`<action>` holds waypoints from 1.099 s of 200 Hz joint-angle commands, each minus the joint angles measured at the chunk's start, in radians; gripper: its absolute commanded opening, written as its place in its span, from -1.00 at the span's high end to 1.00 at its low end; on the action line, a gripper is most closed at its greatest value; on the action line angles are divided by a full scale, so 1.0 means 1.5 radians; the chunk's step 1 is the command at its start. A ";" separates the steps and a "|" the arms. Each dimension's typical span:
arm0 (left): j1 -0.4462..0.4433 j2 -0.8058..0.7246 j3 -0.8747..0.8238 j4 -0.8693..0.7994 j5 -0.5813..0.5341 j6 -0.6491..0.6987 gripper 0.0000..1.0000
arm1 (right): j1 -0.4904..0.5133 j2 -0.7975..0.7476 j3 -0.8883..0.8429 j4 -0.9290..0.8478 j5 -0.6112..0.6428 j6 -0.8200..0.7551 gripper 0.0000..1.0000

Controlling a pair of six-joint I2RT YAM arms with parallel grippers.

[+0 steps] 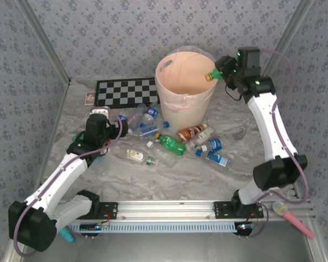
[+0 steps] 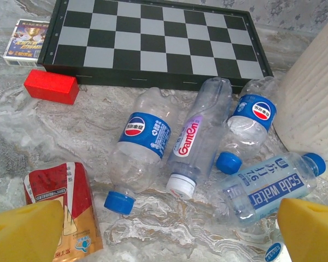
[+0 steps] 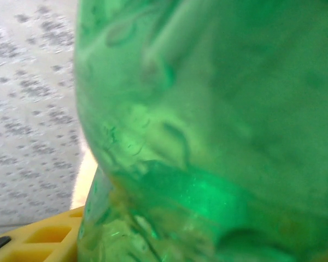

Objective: Put the plastic bottles in the bin

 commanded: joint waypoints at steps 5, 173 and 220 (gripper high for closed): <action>0.002 -0.021 -0.008 0.024 0.002 0.008 -0.99 | 0.033 0.087 0.134 -0.041 -0.048 -0.030 -0.02; 0.003 -0.077 0.007 -0.016 0.000 0.005 -0.99 | 0.095 0.317 0.384 -0.162 -0.185 -0.020 -0.21; 0.002 -0.072 0.046 -0.041 0.041 -0.031 -1.00 | 0.092 0.287 0.381 -0.162 -0.183 -0.051 -0.83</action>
